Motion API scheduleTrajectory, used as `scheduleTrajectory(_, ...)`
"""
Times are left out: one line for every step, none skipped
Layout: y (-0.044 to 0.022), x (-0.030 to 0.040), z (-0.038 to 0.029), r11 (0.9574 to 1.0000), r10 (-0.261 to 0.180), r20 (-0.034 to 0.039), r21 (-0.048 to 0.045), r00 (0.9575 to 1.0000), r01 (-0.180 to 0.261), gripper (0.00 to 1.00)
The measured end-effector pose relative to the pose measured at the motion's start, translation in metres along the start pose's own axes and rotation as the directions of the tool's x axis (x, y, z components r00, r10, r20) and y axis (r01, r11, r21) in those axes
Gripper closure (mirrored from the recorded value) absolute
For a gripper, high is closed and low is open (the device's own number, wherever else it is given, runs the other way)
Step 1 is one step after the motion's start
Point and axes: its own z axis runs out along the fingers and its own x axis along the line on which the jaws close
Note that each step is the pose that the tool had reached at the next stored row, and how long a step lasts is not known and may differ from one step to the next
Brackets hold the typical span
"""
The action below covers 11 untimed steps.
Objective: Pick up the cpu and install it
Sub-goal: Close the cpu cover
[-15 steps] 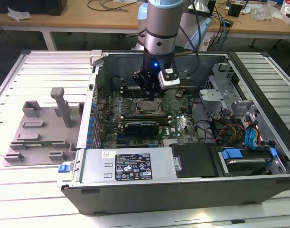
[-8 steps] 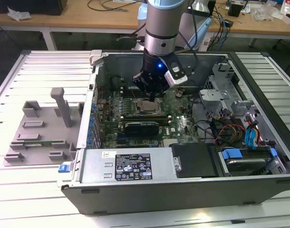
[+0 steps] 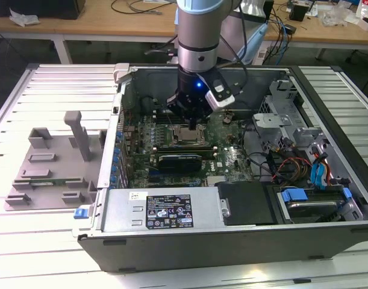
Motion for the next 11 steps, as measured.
scheduleTrajectory(0.0, 0.0, 0.001, 0.9998, 0.019, 0.0, 0.0008, 0.9998, -0.019, 0.89)
scheduleTrajectory(-0.0003, 0.0002, 0.0019, 0.9994, 0.033, -0.0002, 0.0014, 0.9994, -0.033, 0.89)
scheduleTrajectory(-0.0008, 0.0019, 0.0024, 0.9994, 0.034, 0.0, 0.0013, 0.9994, -0.034, 0.89)
scheduleTrajectory(-0.0012, 0.0042, 0.0025, 0.9994, 0.034, 0.0005, 0.0012, 0.9994, -0.034, 0.89)
scheduleTrajectory(-0.0016, 0.0066, 0.0024, 0.9994, 0.034, 0.001, 0.0013, 0.9994, -0.034, 0.89)
scheduleTrajectory(-0.002, 0.009, 0.0024, 0.9994, 0.034, 0.0016, 0.0012, 0.9994, -0.034, 0.89)
scheduleTrajectory(-0.0021, 0.0119, 0.0023, 0.9994, 0.034, 0.0024, 0.0011, 0.9994, -0.034, 0.89)
scheduleTrajectory(-0.0019, 0.017, 0.0023, 0.9994, 0.034, 0.0036, 0.001, 0.9994, -0.034, 0.89)
scheduleTrajectory(-0.0017, 0.0213, 0.0024, 0.9994, 0.034, 0.0044, 0.0011, 0.9994, -0.034, 0.89)
scheduleTrajectory(-0.0015, 0.0272, 0.0026, 0.9994, 0.034, 0.0054, 0.0012, 0.9994, -0.034, 0.89)
scheduleTrajectory(-0.0012, 0.0314, 0.0038, 0.9994, 0.034, 0.0061, 0.001, 0.9994, -0.034, 0.89)
